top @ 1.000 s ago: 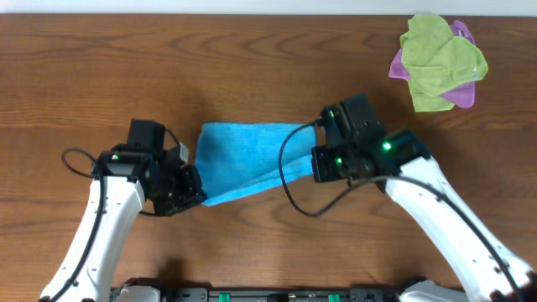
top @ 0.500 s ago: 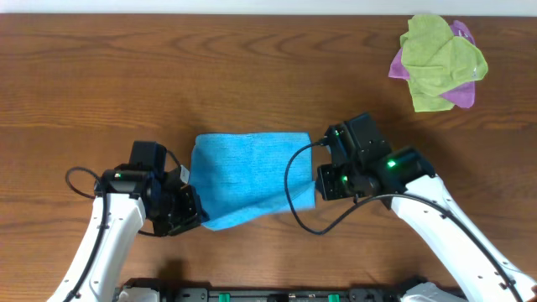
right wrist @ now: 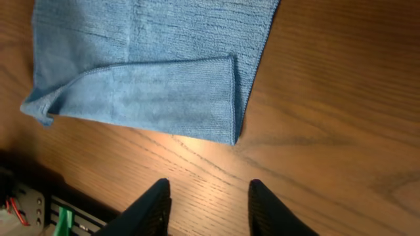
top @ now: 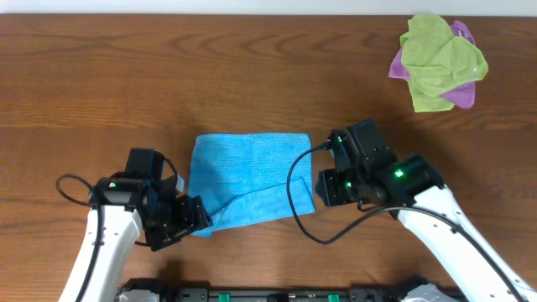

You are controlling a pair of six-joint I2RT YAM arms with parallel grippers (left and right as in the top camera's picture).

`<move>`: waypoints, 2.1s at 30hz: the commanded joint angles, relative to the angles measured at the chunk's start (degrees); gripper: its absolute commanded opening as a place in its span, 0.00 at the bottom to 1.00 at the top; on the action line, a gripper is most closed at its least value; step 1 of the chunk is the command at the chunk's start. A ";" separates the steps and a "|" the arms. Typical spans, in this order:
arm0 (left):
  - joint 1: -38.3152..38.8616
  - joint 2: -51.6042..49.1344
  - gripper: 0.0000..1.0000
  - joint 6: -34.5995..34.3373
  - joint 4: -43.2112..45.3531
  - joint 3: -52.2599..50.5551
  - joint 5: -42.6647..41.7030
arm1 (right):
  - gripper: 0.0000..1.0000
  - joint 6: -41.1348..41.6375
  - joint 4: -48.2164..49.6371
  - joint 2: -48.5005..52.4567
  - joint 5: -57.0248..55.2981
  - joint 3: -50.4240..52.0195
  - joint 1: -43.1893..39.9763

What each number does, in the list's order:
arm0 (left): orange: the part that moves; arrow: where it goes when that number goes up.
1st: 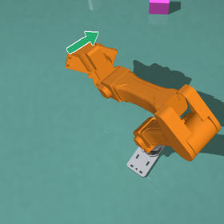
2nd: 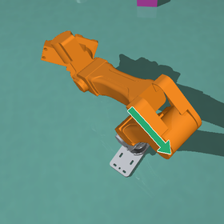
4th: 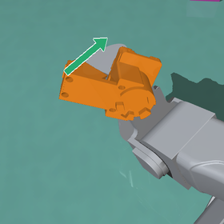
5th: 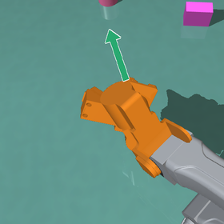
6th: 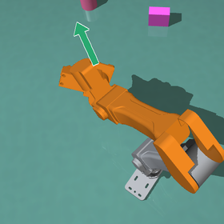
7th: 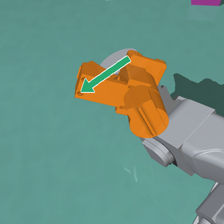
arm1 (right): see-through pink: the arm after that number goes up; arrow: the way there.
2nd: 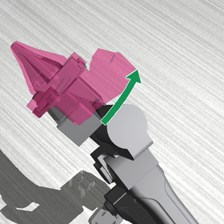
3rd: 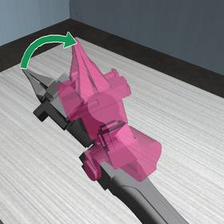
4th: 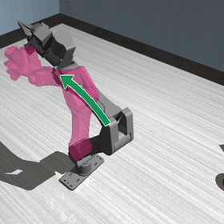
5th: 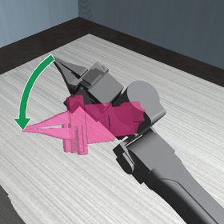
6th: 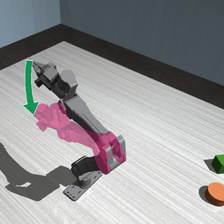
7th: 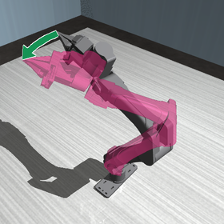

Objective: Fold the cloth

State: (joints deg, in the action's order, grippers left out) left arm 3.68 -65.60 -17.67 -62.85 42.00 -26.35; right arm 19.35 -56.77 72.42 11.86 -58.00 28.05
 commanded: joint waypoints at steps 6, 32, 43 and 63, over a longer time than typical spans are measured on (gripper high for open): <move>-0.26 0.81 0.84 0.92 -1.92 -1.03 1.38 | 0.43 0.07 -1.25 -0.52 -1.09 1.55 0.48; -0.28 0.92 0.84 -6.99 7.65 -10.97 -9.99 | 0.31 -2.73 30.12 13.84 3.43 17.46 -0.39; -0.28 0.92 0.85 -6.80 8.02 -10.97 -11.28 | 0.31 -2.71 33.55 15.52 3.63 17.46 -0.39; -0.31 0.92 0.86 -7.04 9.33 -6.95 -13.73 | 0.23 -2.69 37.51 19.54 6.75 17.46 -0.39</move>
State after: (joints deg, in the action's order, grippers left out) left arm 3.57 -65.01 -24.64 -53.49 33.69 -39.31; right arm 17.32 -19.64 91.57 16.80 -41.01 27.92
